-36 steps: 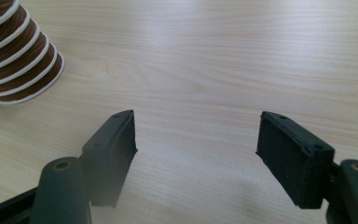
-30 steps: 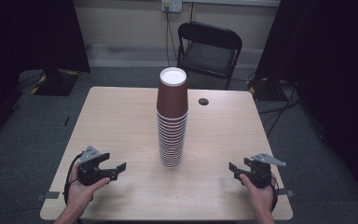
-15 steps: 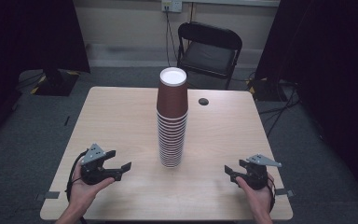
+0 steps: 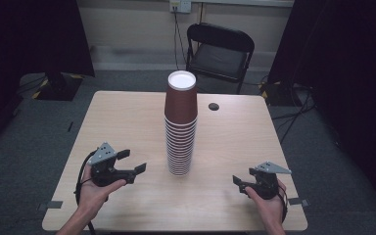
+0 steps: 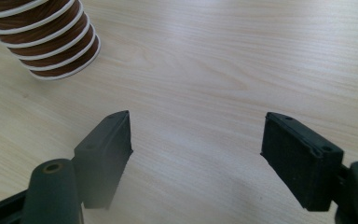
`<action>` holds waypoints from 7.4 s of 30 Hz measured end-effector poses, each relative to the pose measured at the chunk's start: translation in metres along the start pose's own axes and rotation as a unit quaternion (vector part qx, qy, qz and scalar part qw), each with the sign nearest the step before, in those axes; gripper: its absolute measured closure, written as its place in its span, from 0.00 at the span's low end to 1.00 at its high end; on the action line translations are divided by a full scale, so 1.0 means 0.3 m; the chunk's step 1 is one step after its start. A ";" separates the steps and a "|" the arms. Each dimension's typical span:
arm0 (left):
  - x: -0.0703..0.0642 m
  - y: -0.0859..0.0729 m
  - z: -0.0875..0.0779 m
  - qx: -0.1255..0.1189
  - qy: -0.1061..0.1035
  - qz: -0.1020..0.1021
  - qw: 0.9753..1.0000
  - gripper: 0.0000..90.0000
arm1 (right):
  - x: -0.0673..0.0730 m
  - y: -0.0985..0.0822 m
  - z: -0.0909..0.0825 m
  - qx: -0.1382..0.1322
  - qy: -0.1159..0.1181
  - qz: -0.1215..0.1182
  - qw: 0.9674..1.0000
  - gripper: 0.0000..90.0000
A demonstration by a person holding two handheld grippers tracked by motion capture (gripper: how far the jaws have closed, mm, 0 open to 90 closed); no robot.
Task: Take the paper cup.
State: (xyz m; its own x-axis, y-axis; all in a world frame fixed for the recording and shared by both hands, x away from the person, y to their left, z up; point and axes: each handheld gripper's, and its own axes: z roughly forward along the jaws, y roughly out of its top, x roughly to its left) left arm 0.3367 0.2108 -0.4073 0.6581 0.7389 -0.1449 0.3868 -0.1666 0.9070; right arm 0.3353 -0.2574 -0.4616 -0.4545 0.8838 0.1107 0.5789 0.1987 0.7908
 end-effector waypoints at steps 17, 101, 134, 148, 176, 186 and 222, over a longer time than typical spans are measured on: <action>-0.059 0.103 0.012 0.000 -0.051 0.035 0.998 0.20 | -0.016 -0.002 -0.011 -0.005 -0.002 0.008 1.000 0.28; -0.177 0.698 0.215 -0.044 -0.099 0.107 0.988 0.15 | -0.021 -0.013 0.013 0.011 0.008 0.022 1.000 0.31; -0.181 0.637 0.267 -0.037 -0.087 0.101 0.990 0.12 | -0.027 -0.016 0.010 0.008 0.012 0.030 0.999 0.33; -0.189 0.648 0.249 -0.065 -0.078 0.095 0.990 0.12 | -0.025 -0.016 0.013 0.008 0.013 0.028 0.999 0.33; -0.214 0.733 0.206 -0.116 -0.076 0.103 0.985 0.13 | -0.022 -0.015 0.014 0.007 0.017 0.028 0.999 0.32; -0.218 0.765 0.185 -0.145 -0.066 0.101 0.982 0.13 | -0.022 -0.014 0.014 0.006 0.017 0.029 0.999 0.32; -0.158 0.730 0.024 -0.217 -0.070 0.072 0.971 0.13 | -0.017 -0.011 0.013 0.004 0.018 0.025 1.000 0.32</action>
State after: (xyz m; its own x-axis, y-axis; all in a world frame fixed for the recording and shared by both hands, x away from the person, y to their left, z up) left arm 0.3949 0.1348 -0.2046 0.7784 0.6271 -0.0288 -0.0044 0.0512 0.9987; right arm 0.3384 -0.2608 -0.4672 -0.4482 0.8772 0.1723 0.6070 0.1572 0.7790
